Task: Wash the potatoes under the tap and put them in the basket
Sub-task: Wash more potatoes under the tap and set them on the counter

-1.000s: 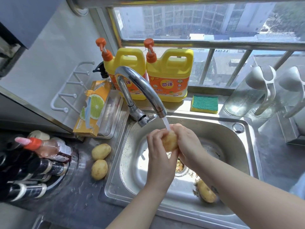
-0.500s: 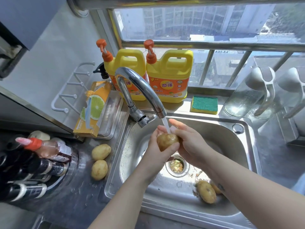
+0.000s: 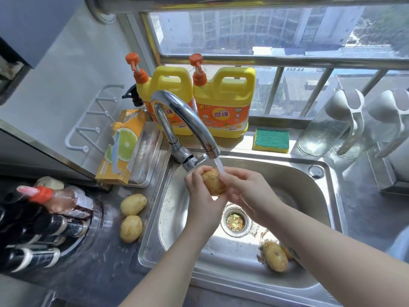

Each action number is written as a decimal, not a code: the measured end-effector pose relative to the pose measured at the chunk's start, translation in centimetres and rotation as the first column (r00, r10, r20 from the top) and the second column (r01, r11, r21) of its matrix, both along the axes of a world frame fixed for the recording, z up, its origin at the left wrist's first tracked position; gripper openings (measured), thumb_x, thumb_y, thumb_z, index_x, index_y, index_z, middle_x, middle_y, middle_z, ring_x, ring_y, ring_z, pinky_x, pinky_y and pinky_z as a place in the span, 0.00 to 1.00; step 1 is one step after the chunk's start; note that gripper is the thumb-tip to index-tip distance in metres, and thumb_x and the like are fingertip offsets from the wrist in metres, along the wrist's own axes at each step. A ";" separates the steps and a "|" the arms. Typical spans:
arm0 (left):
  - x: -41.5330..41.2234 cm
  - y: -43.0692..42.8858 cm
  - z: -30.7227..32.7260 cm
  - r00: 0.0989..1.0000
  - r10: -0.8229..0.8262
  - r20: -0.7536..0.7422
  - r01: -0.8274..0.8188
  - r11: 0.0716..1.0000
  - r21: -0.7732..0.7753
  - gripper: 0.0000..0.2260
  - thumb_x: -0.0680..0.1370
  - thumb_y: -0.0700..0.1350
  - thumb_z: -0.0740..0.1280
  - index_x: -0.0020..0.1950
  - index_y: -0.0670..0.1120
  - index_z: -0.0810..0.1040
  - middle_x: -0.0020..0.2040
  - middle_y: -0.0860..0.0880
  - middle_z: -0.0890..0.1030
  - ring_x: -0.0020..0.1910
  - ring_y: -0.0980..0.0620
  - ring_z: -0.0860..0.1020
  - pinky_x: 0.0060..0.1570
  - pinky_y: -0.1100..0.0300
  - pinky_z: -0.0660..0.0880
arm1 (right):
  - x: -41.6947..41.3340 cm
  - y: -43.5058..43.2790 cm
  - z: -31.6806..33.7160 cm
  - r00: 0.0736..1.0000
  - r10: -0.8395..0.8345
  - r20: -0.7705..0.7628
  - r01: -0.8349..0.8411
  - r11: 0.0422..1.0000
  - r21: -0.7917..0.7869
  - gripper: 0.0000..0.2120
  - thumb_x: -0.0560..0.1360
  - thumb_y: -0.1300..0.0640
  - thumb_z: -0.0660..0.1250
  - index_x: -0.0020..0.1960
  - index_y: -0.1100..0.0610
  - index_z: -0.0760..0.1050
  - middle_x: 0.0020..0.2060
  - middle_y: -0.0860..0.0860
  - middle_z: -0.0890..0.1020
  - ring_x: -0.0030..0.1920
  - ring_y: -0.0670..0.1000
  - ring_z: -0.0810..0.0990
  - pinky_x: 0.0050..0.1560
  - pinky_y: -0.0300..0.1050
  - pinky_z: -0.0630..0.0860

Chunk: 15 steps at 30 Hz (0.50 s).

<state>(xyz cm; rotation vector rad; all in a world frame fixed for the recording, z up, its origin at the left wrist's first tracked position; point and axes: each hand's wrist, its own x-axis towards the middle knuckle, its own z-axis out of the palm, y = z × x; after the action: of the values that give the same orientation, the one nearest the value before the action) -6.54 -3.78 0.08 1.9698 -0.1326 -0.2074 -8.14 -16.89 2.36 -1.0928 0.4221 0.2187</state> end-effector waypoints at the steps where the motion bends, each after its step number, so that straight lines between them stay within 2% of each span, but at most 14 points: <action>1: -0.1 -0.1 0.1 1.000 0.004 0.023 -0.004 1.000 0.005 0.26 0.73 0.44 0.76 0.62 0.56 0.64 0.63 0.54 0.62 0.60 0.67 0.69 0.52 0.76 0.69 | 0.1 0.1 0.1 1.000 -0.014 -0.004 0.014 1.000 0.012 0.09 0.78 0.63 0.69 0.57 0.62 0.84 0.52 0.61 0.87 0.51 0.55 0.86 0.50 0.45 0.82; 4: -0.5 -0.3 0.1 0.995 0.011 0.099 -0.014 1.000 0.023 0.27 0.72 0.45 0.77 0.62 0.57 0.64 0.63 0.55 0.62 0.61 0.68 0.68 0.52 0.77 0.69 | 0.3 0.5 0.4 0.995 -0.089 -0.045 0.091 0.995 0.048 0.09 0.78 0.64 0.70 0.55 0.66 0.83 0.45 0.59 0.87 0.42 0.51 0.86 0.39 0.39 0.80; 6: -0.9 -0.4 0.0 0.989 -0.002 0.149 -0.005 0.999 0.047 0.27 0.73 0.45 0.77 0.62 0.56 0.64 0.63 0.53 0.61 0.61 0.64 0.68 0.51 0.79 0.67 | 0.5 0.7 0.3 0.985 -0.141 -0.098 0.145 0.989 0.032 0.08 0.78 0.63 0.70 0.52 0.67 0.83 0.37 0.56 0.84 0.33 0.47 0.82 0.31 0.37 0.77; 7: -1.0 -0.5 -0.1 0.985 -0.015 0.170 0.005 0.998 0.063 0.27 0.73 0.44 0.77 0.63 0.54 0.65 0.64 0.53 0.61 0.62 0.62 0.67 0.51 0.81 0.66 | 0.6 0.7 0.2 0.981 -0.153 -0.119 0.157 0.988 0.017 0.09 0.79 0.61 0.69 0.50 0.67 0.84 0.36 0.56 0.84 0.32 0.47 0.81 0.31 0.38 0.77; 10: -1.1 -0.7 -0.2 0.985 -0.030 0.172 0.016 0.996 0.083 0.27 0.73 0.43 0.77 0.63 0.54 0.64 0.64 0.52 0.61 0.60 0.66 0.66 0.50 0.82 0.65 | 0.5 0.3 0.1 0.989 -0.110 -0.094 0.107 0.993 -0.040 0.12 0.80 0.57 0.68 0.49 0.66 0.84 0.38 0.58 0.84 0.36 0.49 0.83 0.36 0.41 0.80; 12: -0.6 -0.7 0.0 0.993 -0.018 0.118 0.009 0.997 0.072 0.28 0.73 0.43 0.77 0.63 0.55 0.63 0.63 0.54 0.61 0.57 0.69 0.66 0.48 0.82 0.65 | 0.5 0.0 0.3 0.999 -0.038 -0.022 0.035 0.992 -0.122 0.10 0.80 0.58 0.69 0.49 0.63 0.86 0.42 0.61 0.86 0.42 0.53 0.85 0.45 0.48 0.83; 15: 0.2 -0.9 0.3 1.000 -0.020 0.016 0.020 0.999 0.050 0.29 0.72 0.44 0.77 0.65 0.53 0.64 0.62 0.53 0.62 0.58 0.60 0.69 0.47 0.82 0.66 | 0.6 -0.7 0.3 0.997 0.052 0.052 -0.036 0.963 -0.269 0.09 0.77 0.54 0.72 0.49 0.58 0.87 0.46 0.60 0.88 0.51 0.59 0.87 0.61 0.59 0.81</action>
<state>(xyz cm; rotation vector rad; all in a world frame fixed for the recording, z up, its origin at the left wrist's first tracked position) -6.32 -4.65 0.34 2.0213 -0.1595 -0.2092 -7.51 -17.64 2.67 -1.3724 0.3824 0.1713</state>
